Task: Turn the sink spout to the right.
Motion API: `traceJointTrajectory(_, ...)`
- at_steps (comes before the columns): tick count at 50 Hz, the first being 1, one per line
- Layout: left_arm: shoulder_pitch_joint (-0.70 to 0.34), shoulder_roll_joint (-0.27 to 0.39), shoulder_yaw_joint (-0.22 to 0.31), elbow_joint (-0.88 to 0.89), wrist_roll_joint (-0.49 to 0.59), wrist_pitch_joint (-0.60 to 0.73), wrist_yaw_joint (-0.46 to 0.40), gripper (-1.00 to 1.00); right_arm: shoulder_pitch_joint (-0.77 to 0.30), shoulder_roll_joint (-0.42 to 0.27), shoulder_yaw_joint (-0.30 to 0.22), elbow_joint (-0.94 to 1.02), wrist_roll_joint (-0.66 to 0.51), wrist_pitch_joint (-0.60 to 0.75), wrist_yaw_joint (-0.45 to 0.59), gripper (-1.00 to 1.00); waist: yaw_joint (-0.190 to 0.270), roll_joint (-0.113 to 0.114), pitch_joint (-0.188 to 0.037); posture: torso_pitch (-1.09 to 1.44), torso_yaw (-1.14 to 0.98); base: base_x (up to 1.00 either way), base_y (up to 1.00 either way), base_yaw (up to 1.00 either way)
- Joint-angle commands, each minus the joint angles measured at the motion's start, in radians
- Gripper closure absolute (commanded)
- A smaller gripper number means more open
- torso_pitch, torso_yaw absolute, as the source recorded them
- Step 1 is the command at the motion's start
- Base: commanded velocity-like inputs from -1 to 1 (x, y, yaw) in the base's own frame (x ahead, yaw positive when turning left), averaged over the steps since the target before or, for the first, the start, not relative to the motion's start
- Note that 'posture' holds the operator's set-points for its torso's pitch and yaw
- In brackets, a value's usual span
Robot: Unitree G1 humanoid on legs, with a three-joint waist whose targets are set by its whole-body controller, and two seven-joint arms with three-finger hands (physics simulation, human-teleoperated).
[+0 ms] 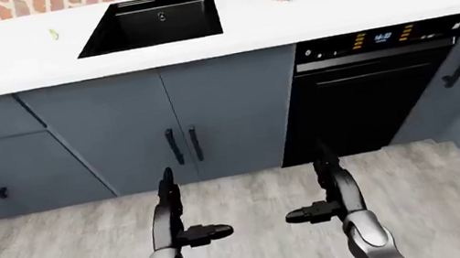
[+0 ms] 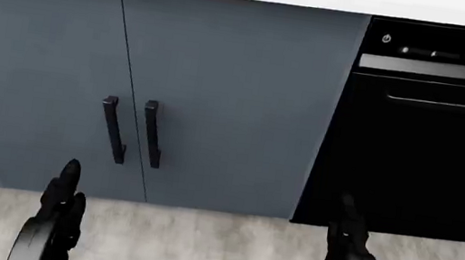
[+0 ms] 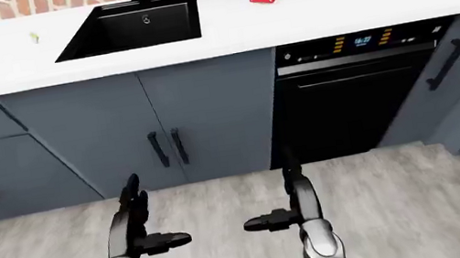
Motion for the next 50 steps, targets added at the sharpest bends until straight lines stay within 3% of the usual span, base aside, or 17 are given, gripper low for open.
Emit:
traceJointTrajectory(1, -0.008, 0.002, -0.021, -0.050, 0.051, -0.123, 0.017, -1.00, -0.036, -0.002, 0.016, -0.090, -0.028, -0.044, -0.013, -1.00, -0.002, -0.008, -0.001, 0.00, 0.00, 0.00, 0.00, 0.00)
traceJointTrajectory(3, -0.003, 0.001, -0.020, -0.022, 0.065, -0.162, 0.022, -1.00, -0.038, -0.001, 0.011, -0.067, -0.027, -0.060, -0.013, -1.00, 0.011, -0.002, -0.060, 0.00, 0.00, 0.00, 0.00, 0.00)
traceJointTrajectory(4, -0.004, 0.002, -0.019, -0.015, 0.065, -0.167, 0.021, -1.00, -0.038, -0.001, 0.009, -0.066, -0.024, -0.060, -0.013, -1.00, 0.011, -0.001, -0.050, 0.00, 0.00, 0.00, 0.00, 0.00)
traceJointTrajectory(5, -0.002, 0.002, -0.017, -0.019, 0.071, -0.169, 0.026, -1.00, -0.033, -0.001, 0.011, -0.096, -0.025, -0.041, -0.014, -1.00, 0.009, -0.005, -0.017, 0.00, 0.00, 0.00, 0.00, 0.00)
traceJointTrajectory(7, 0.002, 0.004, -0.011, -0.034, 0.072, -0.162, 0.027, -1.00, -0.034, 0.001, 0.016, -0.121, -0.031, -0.024, -0.015, -1.00, 0.010, -0.007, -0.070, 0.00, 0.00, 0.00, 0.00, 0.00)
traceJointTrajectory(8, 0.004, 0.003, -0.010, -0.038, 0.072, -0.162, 0.027, -1.00, -0.035, 0.001, 0.017, -0.121, -0.032, -0.024, -0.016, -1.00, 0.010, -0.007, -0.075, 0.00, 0.00, 0.00, 0.00, 0.00)
traceJointTrajectory(23, 0.019, 0.006, 0.013, -0.048, 0.048, -0.146, 0.029, -1.00, -0.001, -0.001, 0.014, -0.120, -0.048, -0.089, -0.006, -1.00, 0.006, -0.002, -0.089, 0.00, 0.00, 0.00, 0.00, 0.00)
traceJointTrajectory(24, 0.018, 0.006, 0.014, -0.039, 0.050, -0.155, 0.031, -1.00, -0.002, 0.000, 0.015, -0.119, -0.047, -0.087, -0.005, -1.00, 0.004, 0.004, -0.104, 0.00, 0.00, 0.00, 0.30, 0.00)
traceJointTrajectory(27, 0.015, 0.007, 0.016, -0.024, 0.051, -0.165, 0.035, -1.00, 0.002, 0.000, 0.018, -0.128, -0.050, -0.082, -0.004, -1.00, -0.002, -0.066, -0.060, 0.00, 0.00, 0.00, 0.90, 0.00)
traceJointTrajectory(30, 0.019, 0.007, 0.014, -0.025, 0.054, -0.169, 0.036, -1.00, 0.002, 0.002, 0.021, -0.126, -0.051, -0.085, -0.004, -1.00, -0.007, -0.068, -0.061, 0.00, 0.00, 0.00, 1.00, 0.00)
traceJointTrajectory(36, 0.021, 0.008, 0.015, -0.020, 0.054, -0.176, 0.036, -1.00, -0.003, 0.004, 0.022, -0.124, -0.044, -0.090, -0.001, -1.00, -0.013, -0.030, -0.037, 0.00, 0.00, 0.00, 0.86, 0.00)
traceJointTrajectory(37, 0.022, 0.008, 0.015, -0.025, 0.053, -0.173, 0.035, -1.00, -0.004, 0.004, 0.023, -0.124, -0.044, -0.091, 0.000, -1.00, -0.025, 0.038, -0.052, 0.00, 0.00, 0.00, 0.02, 0.00)
traceJointTrajectory(38, 0.023, 0.008, 0.016, -0.027, 0.053, -0.173, 0.034, -1.00, -0.004, 0.005, 0.024, -0.123, -0.043, -0.094, 0.000, -1.00, -0.022, 0.084, -0.042, 0.00, 0.00, 0.00, 0.00, 0.00)
traceJointTrajectory(39, 0.023, 0.009, 0.017, -0.028, 0.052, -0.173, 0.033, -1.00, -0.004, 0.005, 0.025, -0.123, -0.042, -0.096, 0.001, -1.00, 0.005, 0.137, -0.053, 0.00, 0.00, 0.00, 0.00, 0.00)
traceJointTrajectory(40, 0.022, 0.009, 0.018, -0.025, 0.052, -0.174, 0.033, -1.00, -0.005, 0.005, 0.025, -0.122, -0.039, -0.098, 0.003, -1.00, 0.000, 0.070, -0.023, 0.00, 0.00, 0.00, 0.00, 0.00)
traceJointTrajectory(43, 0.019, 0.009, 0.018, -0.022, 0.055, -0.174, 0.035, -1.00, -0.011, 0.006, 0.027, -0.116, -0.035, -0.099, 0.007, -1.00, 0.007, 0.044, -0.044, 0.00, 0.00, 0.00, 0.00, 0.00)
traceJointTrajectory(50, 0.013, 0.011, 0.020, -0.017, 0.051, -0.170, 0.030, -1.00, -0.016, 0.007, 0.031, -0.126, -0.032, -0.082, 0.009, -1.00, 0.014, 0.010, -0.047, 0.00, 0.00, 0.00, 0.00, 0.00)
